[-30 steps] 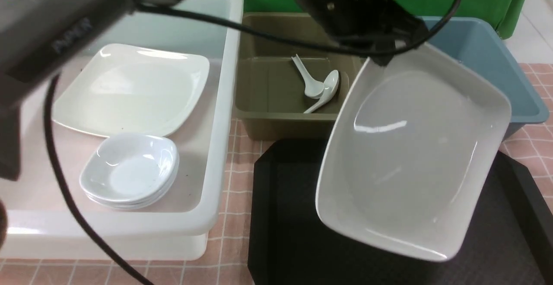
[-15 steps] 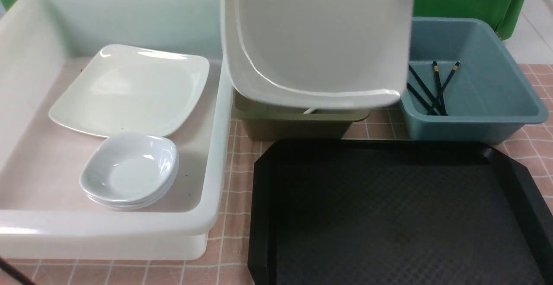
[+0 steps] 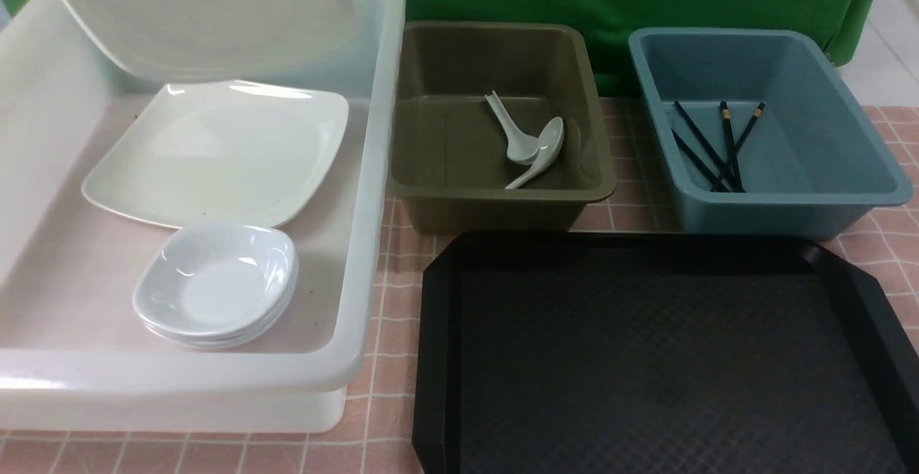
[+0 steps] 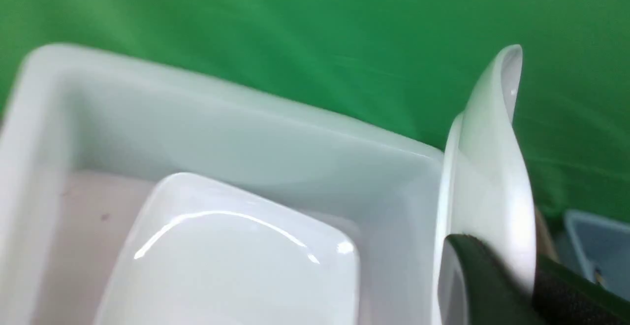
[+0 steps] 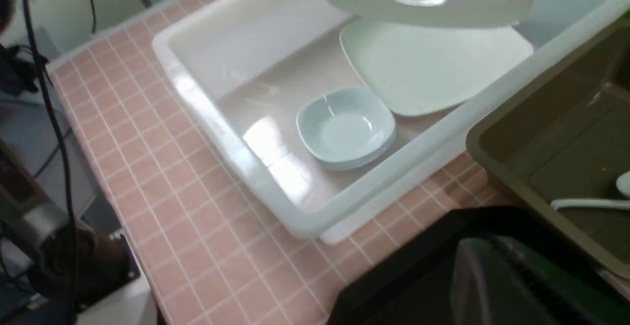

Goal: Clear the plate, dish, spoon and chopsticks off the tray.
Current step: Use the left arm to put the plate into the large storage box on the left

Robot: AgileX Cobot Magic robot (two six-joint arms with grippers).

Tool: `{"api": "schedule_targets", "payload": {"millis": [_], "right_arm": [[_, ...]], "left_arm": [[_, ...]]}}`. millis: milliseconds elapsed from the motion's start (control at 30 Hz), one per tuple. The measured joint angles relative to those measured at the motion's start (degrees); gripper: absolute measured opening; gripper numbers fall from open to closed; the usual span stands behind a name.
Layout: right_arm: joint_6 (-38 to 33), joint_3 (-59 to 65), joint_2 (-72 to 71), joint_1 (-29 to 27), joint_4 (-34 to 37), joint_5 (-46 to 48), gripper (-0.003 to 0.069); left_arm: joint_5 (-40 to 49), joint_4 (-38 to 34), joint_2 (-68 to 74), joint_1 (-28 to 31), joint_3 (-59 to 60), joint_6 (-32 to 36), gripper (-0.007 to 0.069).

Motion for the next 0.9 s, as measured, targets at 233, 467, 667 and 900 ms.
{"api": "schedule_targets", "payload": {"millis": [233, 467, 667, 900], "right_arm": [[3.3, -0.7, 5.1, 6.8, -6.9, -2.4, 0.003], [3.8, -0.7, 5.7, 7.3, -7.5, -3.7, 0.003], [3.9, -0.7, 5.8, 7.3, -7.6, -4.4, 0.003], [4.5, -0.8, 6.2, 7.3, -7.6, -4.5, 0.003]], "left_arm": [[-15.0, -1.9, -1.3, 0.7, 15.0, -2.0, 0.0016], [-25.0, -4.3, -1.5, 0.5, 31.0, -2.1, 0.0017], [-36.2, -10.5, -1.5, -1.4, 41.8, -1.8, 0.0018], [-41.7, -14.2, -1.0, -4.2, 43.7, 0.7, 0.0018]]}}
